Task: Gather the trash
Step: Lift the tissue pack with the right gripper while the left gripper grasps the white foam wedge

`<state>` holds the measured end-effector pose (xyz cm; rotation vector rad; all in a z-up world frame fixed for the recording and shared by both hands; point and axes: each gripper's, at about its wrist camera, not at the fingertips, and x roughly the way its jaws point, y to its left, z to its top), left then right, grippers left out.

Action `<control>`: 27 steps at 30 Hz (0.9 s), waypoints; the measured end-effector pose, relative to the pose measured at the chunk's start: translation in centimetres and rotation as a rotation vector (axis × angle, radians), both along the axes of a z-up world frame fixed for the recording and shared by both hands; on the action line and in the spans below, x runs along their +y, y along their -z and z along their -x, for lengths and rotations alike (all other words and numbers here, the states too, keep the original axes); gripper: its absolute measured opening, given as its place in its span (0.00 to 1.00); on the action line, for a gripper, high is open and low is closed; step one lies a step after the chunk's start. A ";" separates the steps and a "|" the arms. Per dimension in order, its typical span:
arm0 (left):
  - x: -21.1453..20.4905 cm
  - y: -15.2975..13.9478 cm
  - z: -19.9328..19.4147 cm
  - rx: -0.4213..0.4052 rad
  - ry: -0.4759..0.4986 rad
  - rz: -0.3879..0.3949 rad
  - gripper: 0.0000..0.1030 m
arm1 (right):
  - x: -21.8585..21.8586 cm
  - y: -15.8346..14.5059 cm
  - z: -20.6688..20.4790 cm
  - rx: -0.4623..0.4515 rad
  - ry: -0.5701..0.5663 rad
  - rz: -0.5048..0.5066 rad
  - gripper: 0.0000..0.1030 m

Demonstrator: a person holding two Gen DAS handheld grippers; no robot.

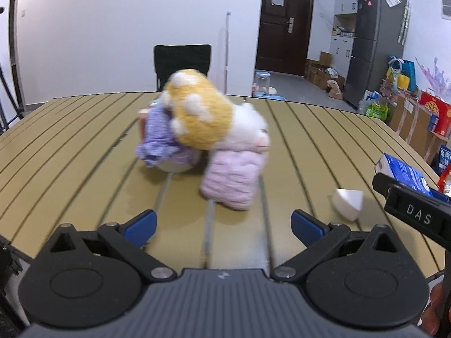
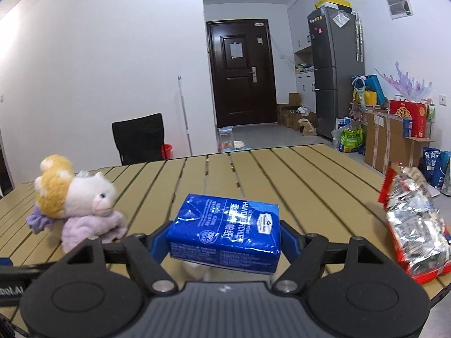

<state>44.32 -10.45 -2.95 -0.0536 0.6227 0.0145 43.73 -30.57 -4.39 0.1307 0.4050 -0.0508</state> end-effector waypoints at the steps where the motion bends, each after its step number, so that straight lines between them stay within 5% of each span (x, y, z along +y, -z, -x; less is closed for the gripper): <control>1: -0.7 0.1 -0.2 0.001 0.005 -0.003 1.00 | -0.4 0.0 -0.1 -0.001 0.004 0.001 0.74; 19: -11.6 2.3 -4.7 0.026 0.062 -0.048 1.00 | -8.2 0.1 -4.4 0.000 -0.011 0.008 0.74; 27: -13.5 3.5 -6.6 0.051 0.051 -0.048 0.99 | -9.3 1.0 -6.7 0.028 -0.019 0.005 0.74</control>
